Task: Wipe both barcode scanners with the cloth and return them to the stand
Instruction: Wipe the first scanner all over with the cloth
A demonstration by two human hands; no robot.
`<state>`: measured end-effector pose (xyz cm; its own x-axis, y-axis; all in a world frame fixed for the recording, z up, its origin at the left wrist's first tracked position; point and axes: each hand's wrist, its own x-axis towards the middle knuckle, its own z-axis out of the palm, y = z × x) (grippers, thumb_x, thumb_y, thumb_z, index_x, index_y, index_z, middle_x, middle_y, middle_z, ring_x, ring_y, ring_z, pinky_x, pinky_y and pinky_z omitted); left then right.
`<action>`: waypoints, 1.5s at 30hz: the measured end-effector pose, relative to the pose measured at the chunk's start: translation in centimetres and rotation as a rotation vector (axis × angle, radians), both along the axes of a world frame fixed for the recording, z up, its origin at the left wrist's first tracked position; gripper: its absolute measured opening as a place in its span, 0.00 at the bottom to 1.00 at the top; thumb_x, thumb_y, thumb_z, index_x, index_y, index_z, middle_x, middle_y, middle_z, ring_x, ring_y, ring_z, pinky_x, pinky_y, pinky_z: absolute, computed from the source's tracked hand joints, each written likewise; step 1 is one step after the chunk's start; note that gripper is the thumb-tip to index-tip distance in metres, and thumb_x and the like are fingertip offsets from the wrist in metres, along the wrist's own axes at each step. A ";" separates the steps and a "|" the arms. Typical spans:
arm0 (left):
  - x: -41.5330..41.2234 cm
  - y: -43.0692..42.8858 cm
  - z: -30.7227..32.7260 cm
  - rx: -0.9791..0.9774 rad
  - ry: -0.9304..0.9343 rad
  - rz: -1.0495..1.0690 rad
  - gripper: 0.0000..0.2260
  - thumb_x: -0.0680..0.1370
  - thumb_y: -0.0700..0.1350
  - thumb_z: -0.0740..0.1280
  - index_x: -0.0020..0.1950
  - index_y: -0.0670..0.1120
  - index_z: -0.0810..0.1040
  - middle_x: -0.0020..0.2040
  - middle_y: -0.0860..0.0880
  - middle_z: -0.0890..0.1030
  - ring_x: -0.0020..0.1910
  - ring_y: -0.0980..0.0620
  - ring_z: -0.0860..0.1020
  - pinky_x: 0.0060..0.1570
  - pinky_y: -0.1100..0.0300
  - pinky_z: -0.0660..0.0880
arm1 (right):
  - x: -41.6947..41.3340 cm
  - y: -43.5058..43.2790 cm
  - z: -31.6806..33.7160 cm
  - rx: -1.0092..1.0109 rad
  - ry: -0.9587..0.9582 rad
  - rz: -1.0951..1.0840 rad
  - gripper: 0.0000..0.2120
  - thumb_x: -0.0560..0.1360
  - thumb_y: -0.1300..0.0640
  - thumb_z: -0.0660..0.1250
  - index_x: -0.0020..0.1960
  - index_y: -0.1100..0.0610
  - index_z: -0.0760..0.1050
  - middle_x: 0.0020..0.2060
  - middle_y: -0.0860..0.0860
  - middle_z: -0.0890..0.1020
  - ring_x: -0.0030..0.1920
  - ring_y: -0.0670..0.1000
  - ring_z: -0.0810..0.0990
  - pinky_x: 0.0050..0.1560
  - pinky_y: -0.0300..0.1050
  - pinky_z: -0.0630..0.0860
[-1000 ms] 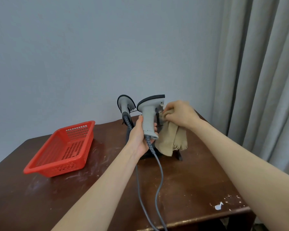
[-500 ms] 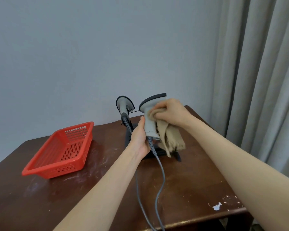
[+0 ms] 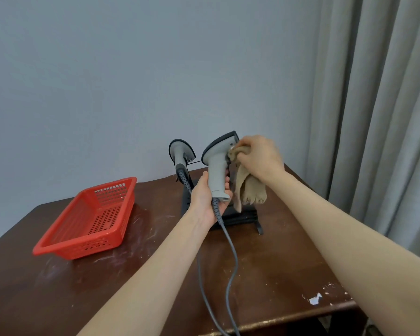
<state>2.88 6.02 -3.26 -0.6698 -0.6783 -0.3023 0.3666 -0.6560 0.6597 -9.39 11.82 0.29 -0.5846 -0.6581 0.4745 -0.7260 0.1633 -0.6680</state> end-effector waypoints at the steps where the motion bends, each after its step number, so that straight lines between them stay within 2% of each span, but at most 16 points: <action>1: 0.1 -0.3 0.0 0.025 0.016 0.007 0.20 0.82 0.54 0.55 0.52 0.38 0.77 0.35 0.46 0.75 0.23 0.54 0.73 0.20 0.67 0.70 | -0.5 0.2 -0.1 -0.047 -0.046 -0.062 0.09 0.73 0.59 0.63 0.47 0.50 0.80 0.43 0.48 0.83 0.48 0.51 0.79 0.48 0.46 0.76; 3: 0.4 -0.7 0.0 0.049 0.037 0.014 0.21 0.82 0.55 0.56 0.51 0.39 0.78 0.33 0.47 0.75 0.22 0.56 0.73 0.19 0.68 0.69 | -1.0 0.6 -0.3 -0.115 -0.159 -0.017 0.07 0.73 0.58 0.65 0.46 0.50 0.80 0.42 0.46 0.82 0.48 0.49 0.78 0.47 0.44 0.75; 9: 0.0 0.1 -0.1 0.062 0.017 -0.009 0.23 0.78 0.60 0.60 0.48 0.39 0.75 0.29 0.46 0.77 0.20 0.56 0.74 0.18 0.68 0.71 | 1.3 0.3 -0.2 -0.196 -0.242 0.314 0.09 0.73 0.62 0.69 0.47 0.51 0.82 0.43 0.39 0.81 0.50 0.39 0.77 0.46 0.24 0.70; 11: 0.1 -0.1 -0.1 0.047 0.005 0.005 0.22 0.79 0.60 0.59 0.48 0.40 0.76 0.29 0.47 0.77 0.21 0.55 0.74 0.18 0.67 0.71 | 1.4 0.7 0.1 -0.091 -0.226 0.434 0.10 0.71 0.64 0.69 0.44 0.50 0.83 0.41 0.39 0.82 0.48 0.38 0.78 0.46 0.26 0.70; 14: 0.4 -0.3 -0.2 0.043 -0.001 0.041 0.20 0.80 0.58 0.59 0.50 0.41 0.77 0.31 0.46 0.79 0.22 0.53 0.77 0.19 0.66 0.72 | 1.7 1.7 0.5 0.226 -0.215 0.638 0.10 0.68 0.64 0.69 0.41 0.50 0.84 0.36 0.41 0.83 0.40 0.35 0.78 0.42 0.26 0.72; 16: 0.5 -0.3 -0.4 0.043 -0.009 0.046 0.20 0.80 0.58 0.59 0.50 0.41 0.77 0.32 0.46 0.79 0.22 0.53 0.77 0.19 0.65 0.72 | 1.8 1.5 0.5 0.212 -0.204 0.594 0.11 0.68 0.64 0.69 0.39 0.49 0.83 0.37 0.42 0.83 0.40 0.37 0.78 0.42 0.29 0.73; 19: 0.3 -0.3 -0.7 0.032 -0.032 0.019 0.20 0.80 0.58 0.58 0.46 0.42 0.77 0.29 0.48 0.75 0.21 0.54 0.73 0.22 0.63 0.73 | 1.4 1.1 0.3 -0.024 -0.245 0.442 0.13 0.70 0.64 0.67 0.40 0.47 0.82 0.39 0.41 0.82 0.42 0.37 0.78 0.42 0.26 0.71; 21: 0.4 -0.4 -0.7 0.021 -0.046 0.021 0.19 0.80 0.57 0.58 0.48 0.42 0.77 0.31 0.47 0.77 0.24 0.53 0.75 0.23 0.62 0.74 | 1.2 1.4 0.5 0.108 -0.218 0.517 0.11 0.70 0.64 0.67 0.42 0.50 0.83 0.38 0.40 0.82 0.41 0.36 0.78 0.41 0.25 0.71; 23: 0.7 -0.5 -0.7 0.037 -0.054 0.034 0.19 0.81 0.55 0.58 0.49 0.40 0.77 0.35 0.45 0.78 0.28 0.52 0.76 0.22 0.64 0.75 | 1.0 1.7 0.2 0.259 -0.216 0.532 0.08 0.69 0.64 0.66 0.42 0.55 0.83 0.36 0.44 0.82 0.38 0.39 0.77 0.43 0.31 0.73; 24: 0.9 -0.5 -0.7 0.041 -0.052 0.034 0.19 0.82 0.54 0.57 0.48 0.38 0.77 0.34 0.45 0.79 0.31 0.51 0.75 0.23 0.64 0.76 | 0.8 1.8 0.1 0.240 -0.252 0.486 0.07 0.68 0.63 0.65 0.41 0.58 0.82 0.36 0.47 0.82 0.38 0.43 0.77 0.44 0.36 0.74; 26: 1.2 -0.5 -0.9 0.023 -0.037 0.006 0.20 0.83 0.53 0.55 0.47 0.37 0.77 0.33 0.45 0.80 0.33 0.51 0.75 0.27 0.62 0.77 | 0.3 1.6 -0.3 0.068 -0.381 0.350 0.07 0.68 0.62 0.64 0.40 0.59 0.81 0.35 0.50 0.80 0.37 0.46 0.76 0.43 0.41 0.74; 29: 1.4 -0.7 -1.2 -0.011 -0.025 -0.020 0.20 0.83 0.51 0.53 0.50 0.37 0.77 0.36 0.45 0.82 0.36 0.51 0.76 0.32 0.60 0.78 | -0.2 1.3 -0.7 -0.201 -0.633 0.273 0.09 0.72 0.64 0.62 0.41 0.56 0.80 0.34 0.48 0.81 0.35 0.44 0.78 0.37 0.34 0.75; 32: 1.2 -0.4 -1.4 -0.006 -0.016 -0.036 0.19 0.84 0.50 0.53 0.53 0.36 0.76 0.40 0.44 0.80 0.34 0.51 0.76 0.29 0.61 0.78 | -0.5 0.9 -0.7 -0.376 -0.922 0.284 0.07 0.75 0.65 0.64 0.47 0.56 0.79 0.39 0.51 0.82 0.40 0.47 0.80 0.41 0.39 0.77; 34: 0.9 -0.2 -1.6 -0.009 -0.010 -0.043 0.17 0.83 0.49 0.54 0.54 0.36 0.75 0.39 0.44 0.79 0.30 0.51 0.74 0.25 0.62 0.75 | -0.5 0.6 -0.7 -0.409 -1.000 0.322 0.06 0.75 0.65 0.65 0.50 0.57 0.78 0.42 0.53 0.82 0.42 0.50 0.81 0.43 0.42 0.78; 40: 0.2 0.1 -2.1 -0.197 -0.104 -0.113 0.20 0.79 0.59 0.60 0.54 0.42 0.76 0.34 0.48 0.76 0.28 0.53 0.73 0.25 0.62 0.74 | -0.8 0.8 -0.8 -0.352 -0.835 0.333 0.07 0.74 0.66 0.66 0.46 0.57 0.80 0.41 0.55 0.83 0.42 0.52 0.81 0.47 0.47 0.80; 45: -0.2 0.0 -2.3 -0.228 -0.057 -0.111 0.17 0.81 0.50 0.60 0.61 0.38 0.75 0.44 0.46 0.81 0.40 0.51 0.78 0.40 0.57 0.80 | -1.1 0.8 -0.8 -0.318 -0.689 0.293 0.11 0.73 0.66 0.65 0.44 0.52 0.81 0.40 0.52 0.83 0.43 0.51 0.80 0.51 0.49 0.78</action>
<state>2.66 6.03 -5.54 -0.7301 -0.6565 -0.1895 0.2583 -0.5219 0.8130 -10.49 12.60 -0.52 -0.6382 -0.7243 0.2608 -0.1188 -0.2421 -0.9630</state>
